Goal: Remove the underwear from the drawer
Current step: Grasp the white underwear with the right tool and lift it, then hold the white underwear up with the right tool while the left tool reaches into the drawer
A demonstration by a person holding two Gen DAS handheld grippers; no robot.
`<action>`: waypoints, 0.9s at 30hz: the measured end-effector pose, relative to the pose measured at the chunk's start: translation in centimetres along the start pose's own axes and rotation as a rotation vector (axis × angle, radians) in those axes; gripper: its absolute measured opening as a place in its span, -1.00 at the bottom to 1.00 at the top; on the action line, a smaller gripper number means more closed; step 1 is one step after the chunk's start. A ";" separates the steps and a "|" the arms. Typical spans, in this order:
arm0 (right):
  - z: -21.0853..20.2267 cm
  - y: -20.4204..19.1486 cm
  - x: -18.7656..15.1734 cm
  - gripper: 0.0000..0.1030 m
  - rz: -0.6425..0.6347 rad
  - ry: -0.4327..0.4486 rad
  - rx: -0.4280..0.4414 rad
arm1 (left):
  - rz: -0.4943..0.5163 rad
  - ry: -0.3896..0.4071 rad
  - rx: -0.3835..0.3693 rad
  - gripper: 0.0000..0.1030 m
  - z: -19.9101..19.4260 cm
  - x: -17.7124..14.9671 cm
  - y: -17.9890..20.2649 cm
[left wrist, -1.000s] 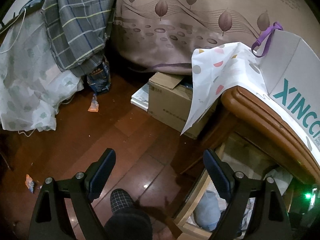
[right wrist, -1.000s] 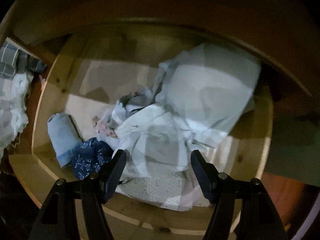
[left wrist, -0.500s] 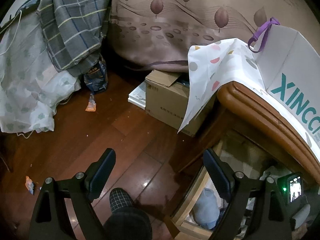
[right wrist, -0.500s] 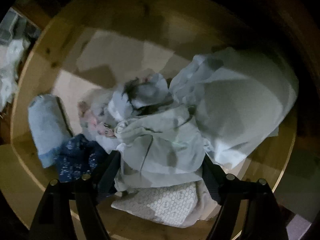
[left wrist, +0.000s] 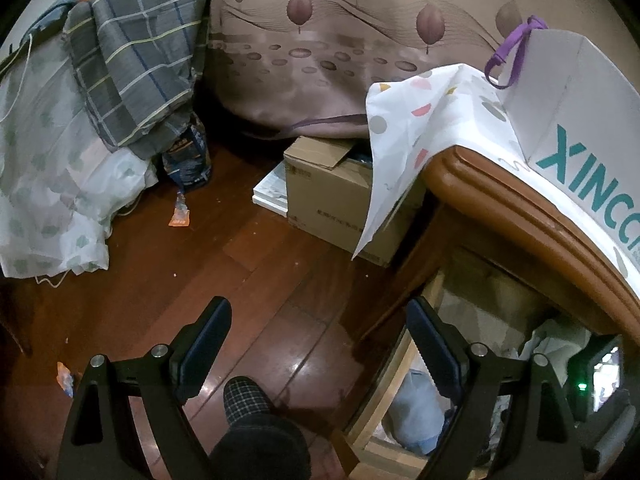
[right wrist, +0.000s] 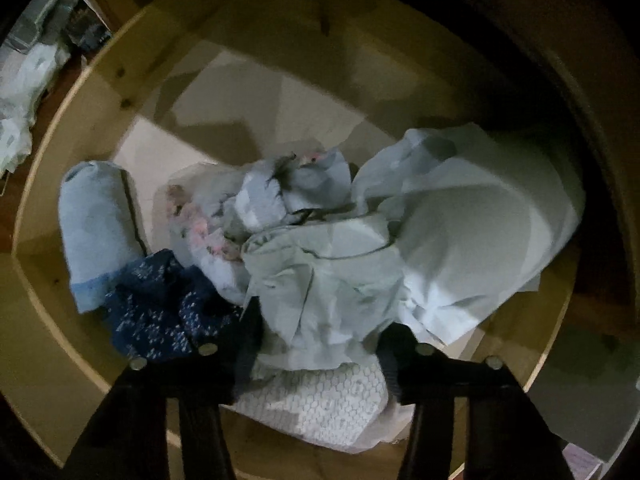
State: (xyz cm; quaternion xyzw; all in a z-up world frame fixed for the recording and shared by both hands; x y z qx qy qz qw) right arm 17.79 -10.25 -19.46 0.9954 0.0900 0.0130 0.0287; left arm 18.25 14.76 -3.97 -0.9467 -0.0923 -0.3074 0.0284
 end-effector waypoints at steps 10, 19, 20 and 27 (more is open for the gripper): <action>-5.1 2.5 -5.2 -0.07 0.099 0.171 0.064 | 0.099 -0.017 -0.024 0.69 0.3 -0.9 2.2; -9.3 6.5 -9.2 -0.07 0.213 0.377 0.089 | 0.248 -0.016 -0.093 0.69 0.0 -2.4 5.8; -9.5 6.7 -9.6 -0.07 0.221 0.391 0.090 | 0.256 -0.022 -0.104 0.69 0.0 -2.6 6.1; -10.5 10.4 -12.9 -0.07 0.301 0.496 0.028 | 0.342 -0.089 -0.203 0.69 0.1 -4.4 8.6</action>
Point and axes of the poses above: each gripper's, at about its wrist camera, not at the fingertips, and z roughly the way its jaws point, y to its right, x to its top, the point moved 4 cm from there along z, roughly the way its jaws point, and after that the axes turned 3 degrees about x, right-handed, at the moved point
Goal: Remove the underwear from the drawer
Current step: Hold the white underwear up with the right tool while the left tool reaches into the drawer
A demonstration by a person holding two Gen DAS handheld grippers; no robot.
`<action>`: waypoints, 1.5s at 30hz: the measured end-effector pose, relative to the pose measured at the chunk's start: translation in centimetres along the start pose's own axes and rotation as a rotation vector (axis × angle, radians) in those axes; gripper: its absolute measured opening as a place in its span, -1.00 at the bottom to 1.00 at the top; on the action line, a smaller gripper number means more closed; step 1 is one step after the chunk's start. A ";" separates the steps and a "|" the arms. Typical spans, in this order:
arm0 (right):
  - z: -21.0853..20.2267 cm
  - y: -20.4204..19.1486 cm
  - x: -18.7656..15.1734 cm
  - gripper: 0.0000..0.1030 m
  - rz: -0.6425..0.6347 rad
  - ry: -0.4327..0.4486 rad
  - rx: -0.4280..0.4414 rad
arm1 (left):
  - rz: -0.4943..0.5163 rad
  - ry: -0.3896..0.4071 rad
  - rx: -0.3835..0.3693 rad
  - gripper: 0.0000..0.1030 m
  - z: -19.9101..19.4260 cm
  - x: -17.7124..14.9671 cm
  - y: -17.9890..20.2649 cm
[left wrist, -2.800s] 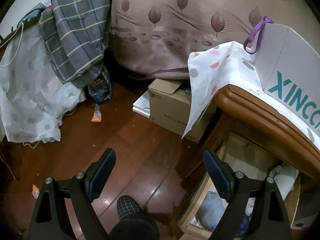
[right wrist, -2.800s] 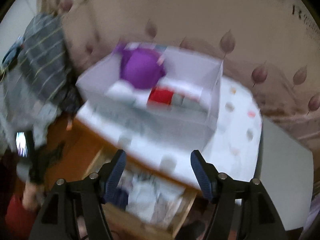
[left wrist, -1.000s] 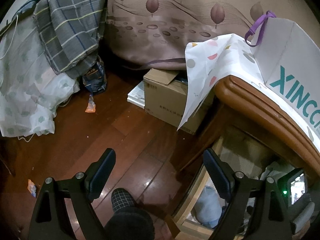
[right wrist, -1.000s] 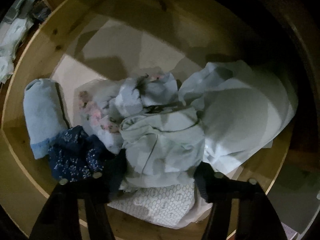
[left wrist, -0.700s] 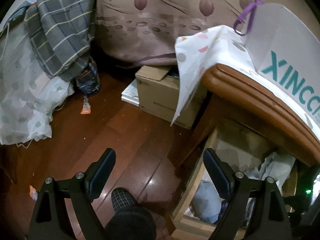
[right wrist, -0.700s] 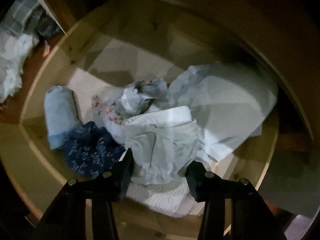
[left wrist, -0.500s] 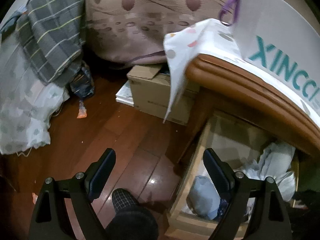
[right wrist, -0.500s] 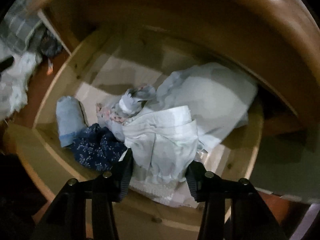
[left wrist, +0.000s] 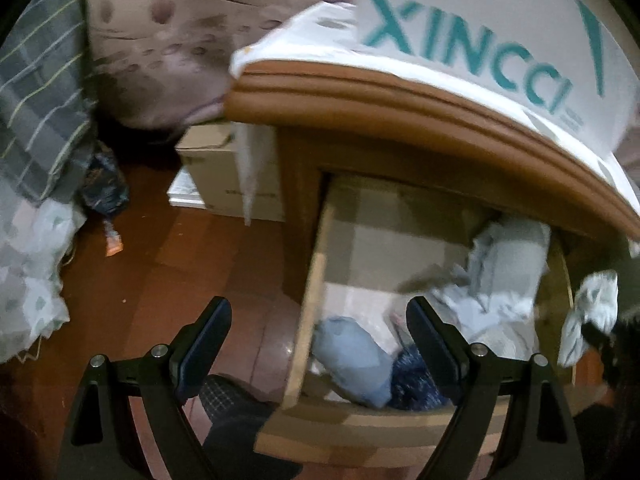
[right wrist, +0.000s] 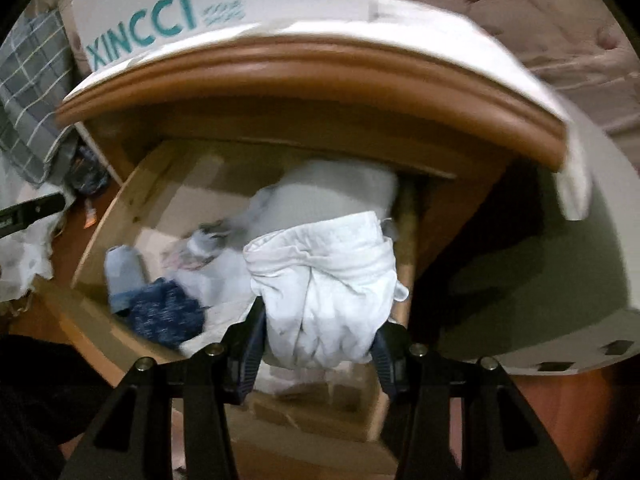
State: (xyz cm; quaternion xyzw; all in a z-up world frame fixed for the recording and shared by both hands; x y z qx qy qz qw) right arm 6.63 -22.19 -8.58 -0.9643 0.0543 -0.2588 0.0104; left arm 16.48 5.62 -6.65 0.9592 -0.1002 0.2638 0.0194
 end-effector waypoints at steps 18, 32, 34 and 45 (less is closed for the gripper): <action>-3.6 5.5 0.2 -0.07 0.215 0.151 0.018 | 0.199 -0.383 -0.173 0.69 5.6 -2.3 8.1; -5.2 7.6 0.6 -0.07 0.297 0.215 0.011 | 0.266 -0.581 -0.145 0.68 10.0 -4.1 11.9; -5.2 7.9 0.6 -0.07 0.310 0.217 0.017 | 0.282 -0.603 -0.136 0.68 10.6 -4.5 12.3; -5.3 8.3 0.6 -0.07 0.333 0.217 0.030 | 0.294 -0.821 -0.084 0.51 13.8 -6.0 13.1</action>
Point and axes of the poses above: each gripper's, at about its wrist camera, not at the fingertips, and z roughly the way its jaws point, y to its right, x to its top, the point moved 4 cm from there along z, roughly the way its jaws point, and after that the axes turned 3 degrees about x, right-handed, at the moved point
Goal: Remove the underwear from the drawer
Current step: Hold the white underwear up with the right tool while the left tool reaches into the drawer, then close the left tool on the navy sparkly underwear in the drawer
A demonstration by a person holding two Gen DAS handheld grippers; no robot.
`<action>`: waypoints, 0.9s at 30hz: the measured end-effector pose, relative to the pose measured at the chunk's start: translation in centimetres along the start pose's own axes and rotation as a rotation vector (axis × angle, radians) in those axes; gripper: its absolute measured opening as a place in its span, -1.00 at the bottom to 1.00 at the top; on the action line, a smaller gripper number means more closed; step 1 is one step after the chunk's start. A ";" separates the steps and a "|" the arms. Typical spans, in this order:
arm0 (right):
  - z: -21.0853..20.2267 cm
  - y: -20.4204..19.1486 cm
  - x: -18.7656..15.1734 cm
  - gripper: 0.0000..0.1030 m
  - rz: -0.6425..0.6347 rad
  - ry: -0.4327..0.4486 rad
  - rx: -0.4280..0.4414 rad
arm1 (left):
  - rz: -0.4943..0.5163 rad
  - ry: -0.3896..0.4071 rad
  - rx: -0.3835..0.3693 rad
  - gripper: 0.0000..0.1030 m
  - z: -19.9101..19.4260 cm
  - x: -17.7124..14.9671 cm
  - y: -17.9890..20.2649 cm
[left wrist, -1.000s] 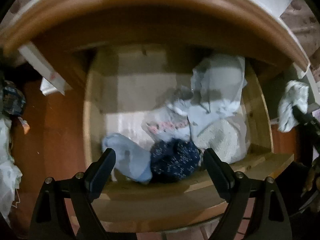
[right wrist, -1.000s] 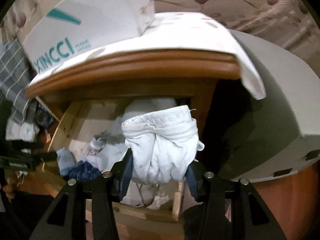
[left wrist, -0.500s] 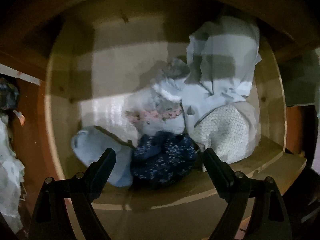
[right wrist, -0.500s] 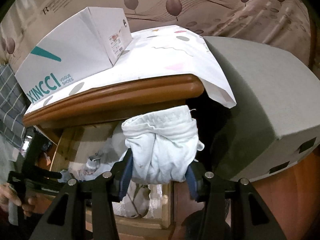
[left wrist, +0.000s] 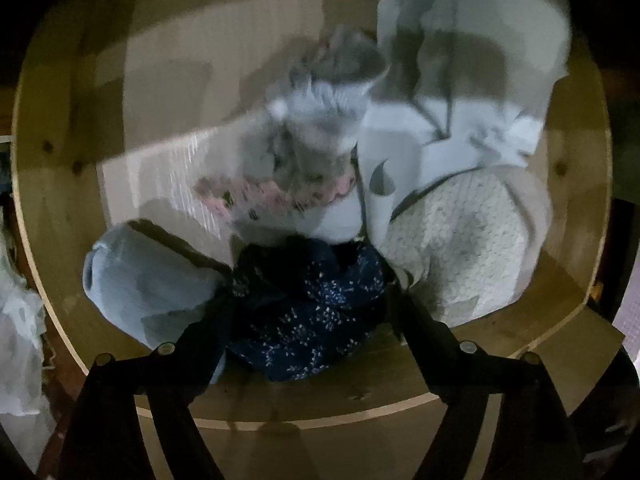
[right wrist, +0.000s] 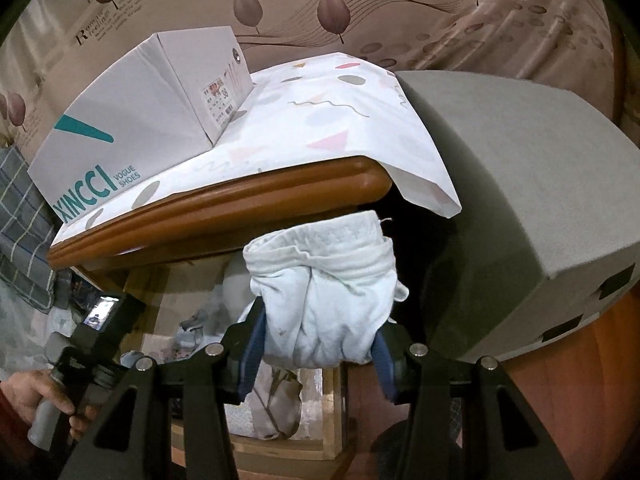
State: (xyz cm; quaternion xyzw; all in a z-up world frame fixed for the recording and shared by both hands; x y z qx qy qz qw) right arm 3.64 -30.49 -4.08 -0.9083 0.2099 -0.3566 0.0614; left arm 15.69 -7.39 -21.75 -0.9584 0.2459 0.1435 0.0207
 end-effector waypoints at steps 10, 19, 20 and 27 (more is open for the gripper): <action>0.0 0.3 0.2 -0.07 0.021 0.002 0.014 | -0.042 -0.096 -0.007 0.48 1.6 2.3 -1.1; 0.2 0.5 0.2 -0.07 0.040 -0.008 0.015 | -0.066 -0.069 -0.048 -0.25 2.4 1.9 -0.6; 0.2 0.5 0.2 -0.07 0.041 -0.009 0.016 | -0.071 -0.052 -0.050 -0.30 2.2 1.7 -0.8; 0.3 0.3 0.2 -0.07 0.035 -0.009 0.019 | -0.080 0.077 -0.064 -0.40 -1.0 -0.5 -0.9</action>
Point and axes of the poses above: each gripper's, at about its wrist camera, not at the fingertips, and z roughly the way its jaws point, y to its right, x to its top, the point moved 4 cm from there along z, roughly the way its jaws point, and after that the axes turned 3 degrees about x, right-handed, at the moved point
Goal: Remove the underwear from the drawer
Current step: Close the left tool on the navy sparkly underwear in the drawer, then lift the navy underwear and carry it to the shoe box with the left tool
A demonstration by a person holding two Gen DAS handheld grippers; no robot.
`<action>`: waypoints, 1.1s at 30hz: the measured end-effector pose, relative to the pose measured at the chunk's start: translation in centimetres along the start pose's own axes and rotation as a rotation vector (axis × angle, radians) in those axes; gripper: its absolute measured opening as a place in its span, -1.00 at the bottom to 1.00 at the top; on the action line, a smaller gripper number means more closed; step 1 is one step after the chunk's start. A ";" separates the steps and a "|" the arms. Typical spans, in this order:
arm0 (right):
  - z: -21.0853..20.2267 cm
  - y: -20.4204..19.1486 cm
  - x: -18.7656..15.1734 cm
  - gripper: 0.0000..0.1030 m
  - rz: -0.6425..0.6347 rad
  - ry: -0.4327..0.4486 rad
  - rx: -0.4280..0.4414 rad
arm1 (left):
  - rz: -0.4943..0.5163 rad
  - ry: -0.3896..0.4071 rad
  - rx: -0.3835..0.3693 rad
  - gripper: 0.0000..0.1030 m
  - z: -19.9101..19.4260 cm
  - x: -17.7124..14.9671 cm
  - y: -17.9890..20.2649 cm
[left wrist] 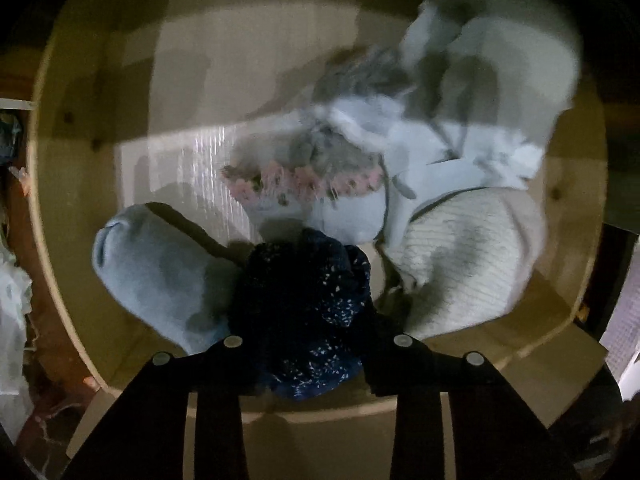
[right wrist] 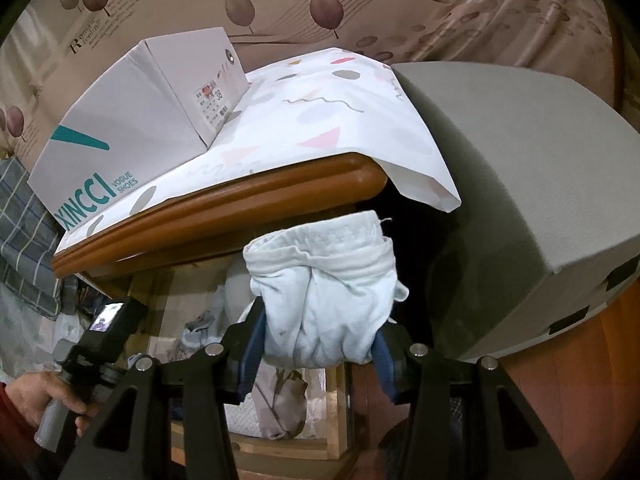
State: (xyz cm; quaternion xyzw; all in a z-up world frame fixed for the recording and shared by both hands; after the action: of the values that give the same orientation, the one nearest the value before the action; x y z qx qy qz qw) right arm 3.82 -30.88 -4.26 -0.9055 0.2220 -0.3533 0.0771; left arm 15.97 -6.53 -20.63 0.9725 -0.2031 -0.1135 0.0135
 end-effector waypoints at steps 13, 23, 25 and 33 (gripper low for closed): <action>-0.2 -0.1 -0.2 -0.07 0.000 0.007 0.000 | 0.109 0.378 0.011 -0.40 -9.0 -5.8 0.4; -0.2 -0.2 -0.3 -0.07 -0.009 0.010 -0.016 | 0.189 0.616 0.063 -0.40 -17.5 -9.6 0.4; -0.2 -0.2 -0.3 -0.07 -0.009 0.012 -0.019 | 0.204 0.667 0.079 -0.40 -19.8 -10.4 0.4; -0.4 -0.2 -0.3 -0.07 -0.012 0.025 -0.060 | 0.215 0.838 0.096 -0.40 -28.6 -12.4 0.0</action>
State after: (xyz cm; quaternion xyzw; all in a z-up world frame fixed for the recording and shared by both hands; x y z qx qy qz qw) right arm 3.44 -30.58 -4.12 -0.9043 0.2279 -0.3582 0.0449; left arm 11.41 -2.12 9.92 0.9073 -0.2851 0.3029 0.0612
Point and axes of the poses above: each gripper's, at about its wrist camera, not at the fingertips, and z roughly the way its jaws point, y to its right, x to its top, the point moved 4 cm from there along z, roughly the way its jaws point, and after that the axes turned 3 degrees about x, right-handed, at the moved point
